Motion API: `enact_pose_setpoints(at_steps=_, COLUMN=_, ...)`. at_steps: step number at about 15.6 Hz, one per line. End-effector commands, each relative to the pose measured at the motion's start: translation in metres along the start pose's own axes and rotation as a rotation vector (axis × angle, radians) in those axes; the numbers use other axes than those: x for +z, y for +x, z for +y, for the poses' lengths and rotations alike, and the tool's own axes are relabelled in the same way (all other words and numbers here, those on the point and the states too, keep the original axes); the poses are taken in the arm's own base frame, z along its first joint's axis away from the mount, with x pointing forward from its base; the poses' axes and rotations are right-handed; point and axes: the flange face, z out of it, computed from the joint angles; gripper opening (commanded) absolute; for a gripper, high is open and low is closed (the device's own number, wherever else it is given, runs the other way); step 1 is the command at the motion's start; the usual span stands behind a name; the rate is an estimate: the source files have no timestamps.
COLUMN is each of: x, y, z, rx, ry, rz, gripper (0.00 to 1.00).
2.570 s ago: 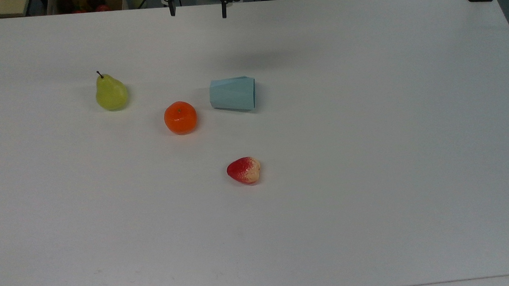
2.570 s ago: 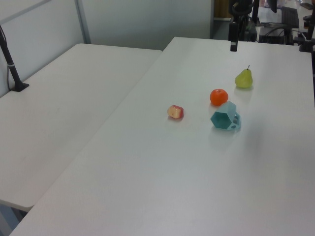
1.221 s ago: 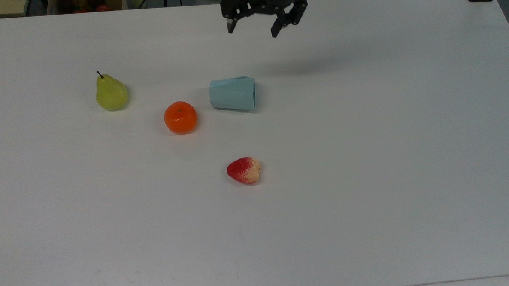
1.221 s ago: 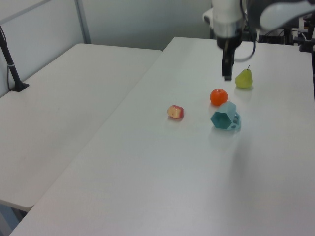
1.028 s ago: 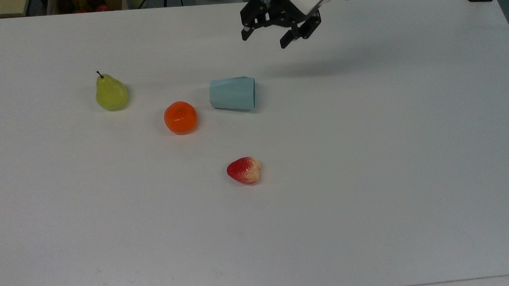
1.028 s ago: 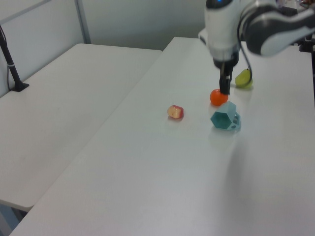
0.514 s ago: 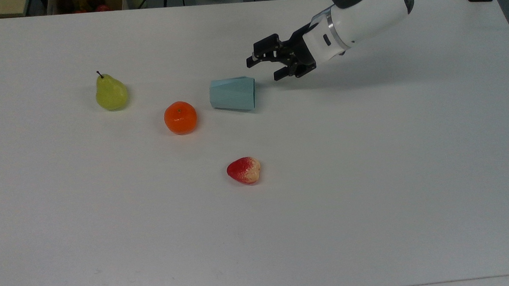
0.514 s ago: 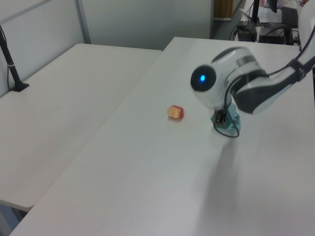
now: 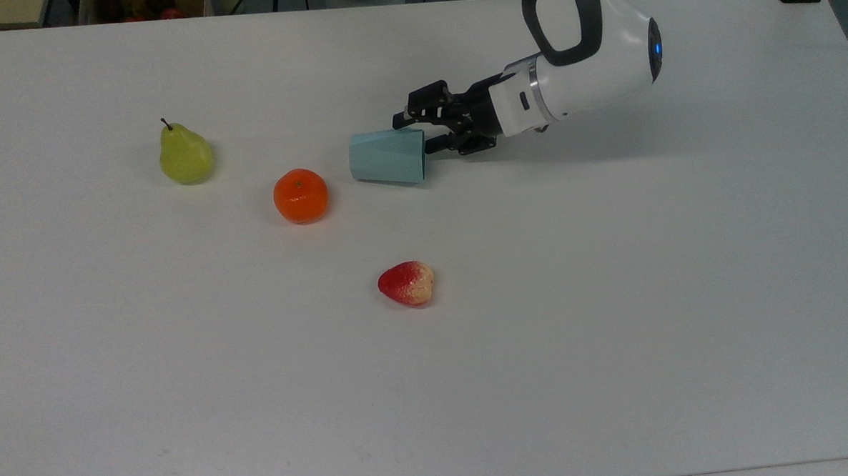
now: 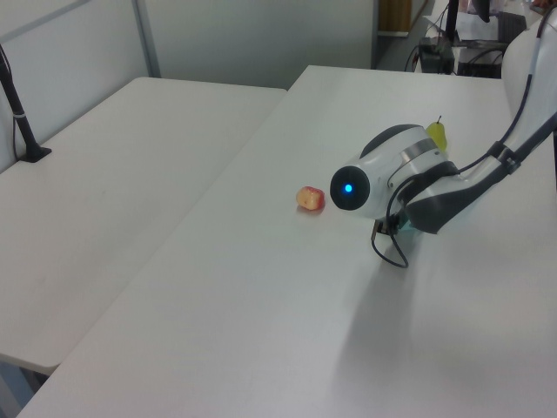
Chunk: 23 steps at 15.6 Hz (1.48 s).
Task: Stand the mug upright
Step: 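Close the gripper on the blue cup's base, then rotate the held blue cup upright and lower it onto the table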
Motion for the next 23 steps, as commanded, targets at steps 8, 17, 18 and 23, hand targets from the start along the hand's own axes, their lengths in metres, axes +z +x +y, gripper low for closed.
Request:
enact_pose_setpoints(at_steps=8, x=0.021, y=0.016, z=0.057, rx=0.056, ry=-0.022, rz=-0.080, gripper=0.00)
enact_pose_setpoints(at_steps=17, x=-0.010, y=0.027, z=0.137, rx=-0.130, ry=0.314, rz=-0.061, gripper=0.00)
enact_pose_setpoints(at_steps=18, x=-0.015, y=0.031, z=0.132, rx=-0.129, ry=0.369, rz=-0.027, gripper=0.00)
enact_pose_setpoints(at_steps=23, x=-0.022, y=0.038, z=0.110, rx=-0.266, ry=0.702, rz=0.030, gripper=0.00)
